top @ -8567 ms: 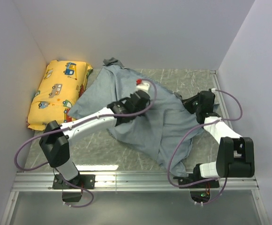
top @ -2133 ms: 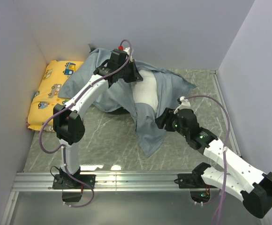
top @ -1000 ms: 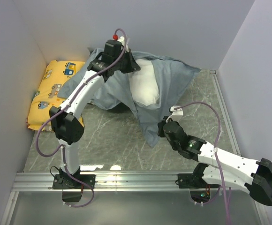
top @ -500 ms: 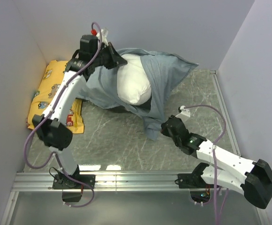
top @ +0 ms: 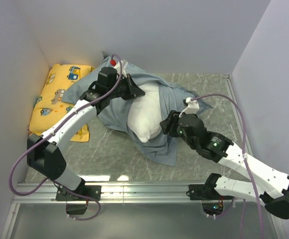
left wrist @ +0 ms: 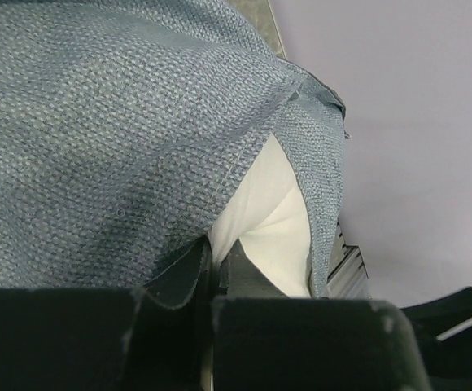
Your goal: Remove the pillowcase from the pillow
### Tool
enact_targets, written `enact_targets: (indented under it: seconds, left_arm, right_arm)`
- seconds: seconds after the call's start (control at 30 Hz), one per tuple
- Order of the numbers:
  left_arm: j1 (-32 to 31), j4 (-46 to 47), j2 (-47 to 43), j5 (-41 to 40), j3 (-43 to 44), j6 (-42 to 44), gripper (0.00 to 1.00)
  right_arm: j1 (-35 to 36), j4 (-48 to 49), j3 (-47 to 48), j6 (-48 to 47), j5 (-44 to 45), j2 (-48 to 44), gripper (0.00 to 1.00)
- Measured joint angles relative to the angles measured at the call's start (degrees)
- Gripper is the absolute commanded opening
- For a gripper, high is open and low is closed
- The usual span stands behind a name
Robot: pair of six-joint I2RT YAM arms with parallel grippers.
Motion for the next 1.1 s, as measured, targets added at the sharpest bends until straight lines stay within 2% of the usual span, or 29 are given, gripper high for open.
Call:
enact_targets:
  seconds: [0.2, 0.33, 0.47, 0.5, 0.6, 0.63, 0.7, 0.9, 1.1]
  left_arm:
    - [-2.6, 1.2, 0.0, -2.4, -1.2, 0.1, 0.0]
    - [-4.4, 1.3, 0.0, -4.2, -2.1, 0.3, 0.0]
    - [-6.2, 1.3, 0.0, -5.1, -3.6, 0.7, 0.0]
    - [-6.6, 1.3, 0.0, -5.4, -4.0, 0.8, 0.0]
    - [-7.7, 1.2, -0.7, -6.0, -5.4, 1.5, 0.0]
    - [-8.0, 1.2, -1.2, -6.2, -6.3, 1.7, 0.0]
    - [-8.2, 0.9, -2.5, -6.4, -7.5, 2.1, 0.0]
    - [-8.2, -1.9, -9.3, -6.1, -10.2, 5.0, 0.0]
    - [-8.3, -5.7, -17.6, -5.8, -11.8, 8.3, 0.0]
  right_arm:
    - [1.4, -5.4, 3.5, -0.9, 4.0, -0.5, 0.68]
    - [1.4, -7.5, 8.3, -2.9, 8.0, 6.7, 0.76]
    - [0.2, -8.1, 11.6, -5.4, 11.6, 13.2, 0.74]
    - [-0.5, -8.0, 11.7, -6.2, 11.8, 14.3, 0.72]
    - [-3.7, -8.3, 11.7, -8.0, 12.6, 16.4, 0.46]
    - [-5.2, -8.5, 11.7, -8.4, 12.4, 16.7, 0.33]
    - [-9.5, -8.1, 11.0, -9.4, 11.8, 15.9, 0.17]
    - [-22.3, -7.1, 8.5, -10.3, 11.3, 12.8, 0.07]
    - [-31.8, -1.7, 8.0, -10.0, 4.8, 18.1, 0.04]
